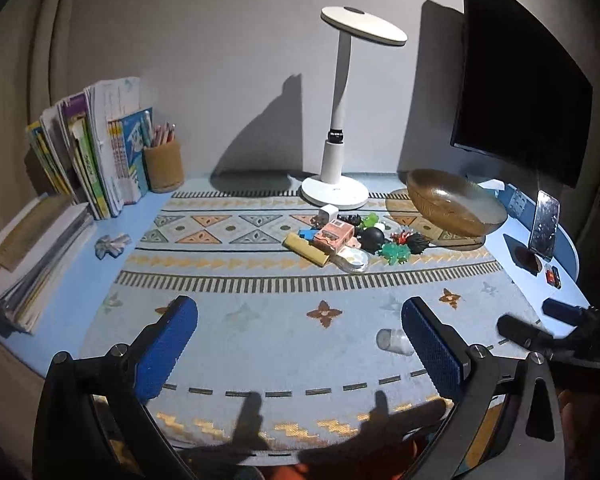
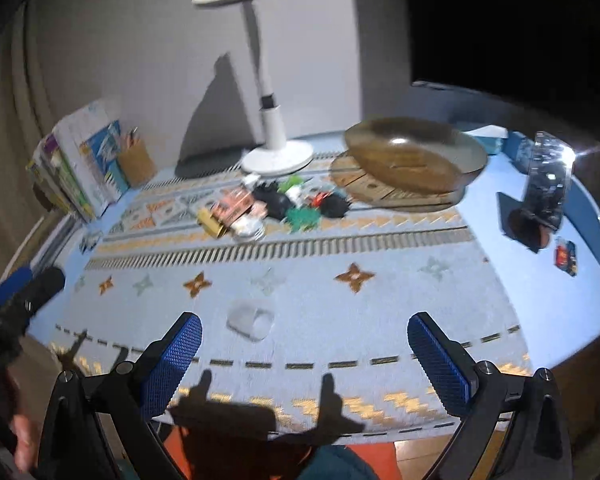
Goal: Organize rigid objects
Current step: 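Move both tools toward the cluttered pile of small objects, then grasp the clear plastic cup with the right tool while the left tool grasps the pink box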
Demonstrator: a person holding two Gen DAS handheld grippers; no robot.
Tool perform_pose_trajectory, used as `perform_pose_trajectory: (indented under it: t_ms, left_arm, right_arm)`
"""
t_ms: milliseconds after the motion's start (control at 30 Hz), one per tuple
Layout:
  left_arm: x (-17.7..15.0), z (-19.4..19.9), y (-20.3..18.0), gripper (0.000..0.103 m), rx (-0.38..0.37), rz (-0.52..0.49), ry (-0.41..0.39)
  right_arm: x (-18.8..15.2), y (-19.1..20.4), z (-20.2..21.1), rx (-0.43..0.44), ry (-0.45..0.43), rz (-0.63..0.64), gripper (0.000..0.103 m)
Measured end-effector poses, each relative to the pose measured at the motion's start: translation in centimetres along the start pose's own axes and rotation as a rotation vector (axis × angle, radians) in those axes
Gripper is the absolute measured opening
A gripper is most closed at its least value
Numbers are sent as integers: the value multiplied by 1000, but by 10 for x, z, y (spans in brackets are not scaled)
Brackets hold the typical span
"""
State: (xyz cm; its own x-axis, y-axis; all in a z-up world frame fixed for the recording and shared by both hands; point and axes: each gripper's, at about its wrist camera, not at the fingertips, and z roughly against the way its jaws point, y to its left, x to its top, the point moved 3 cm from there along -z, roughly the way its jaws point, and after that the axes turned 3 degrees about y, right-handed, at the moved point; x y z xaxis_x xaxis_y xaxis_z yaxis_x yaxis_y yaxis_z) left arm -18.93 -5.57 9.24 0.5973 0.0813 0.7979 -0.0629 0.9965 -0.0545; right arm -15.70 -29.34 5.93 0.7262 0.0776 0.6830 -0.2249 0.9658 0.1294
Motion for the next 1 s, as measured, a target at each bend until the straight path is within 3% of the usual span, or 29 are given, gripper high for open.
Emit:
perform_pose_trajectory:
  t_ms: [267, 500, 600, 767, 900, 1000]
  left_arm:
    - [-3, -50, 7, 102, -70, -12, 86]
    - [-9, -89, 11, 102, -114, -18, 153]
    - [-9, -99, 11, 102, -109, -35, 169]
    - [3, -110, 10, 102, -113, -87, 173]
    - [17, -127, 2, 97, -169, -156, 184]
    - [28, -144, -6, 94, -217, -202, 213]
  right_arm:
    - [-23, 30, -41, 30, 57, 132, 102]
    - [-28, 32, -80, 75, 130, 181, 82]
    - [-23, 31, -95, 91, 165, 191, 74]
    - [-8, 23, -115, 115, 174, 230, 74]
    - [2, 19, -130, 156, 202, 248, 65]
    - [10, 25, -136, 210, 206, 284, 65]
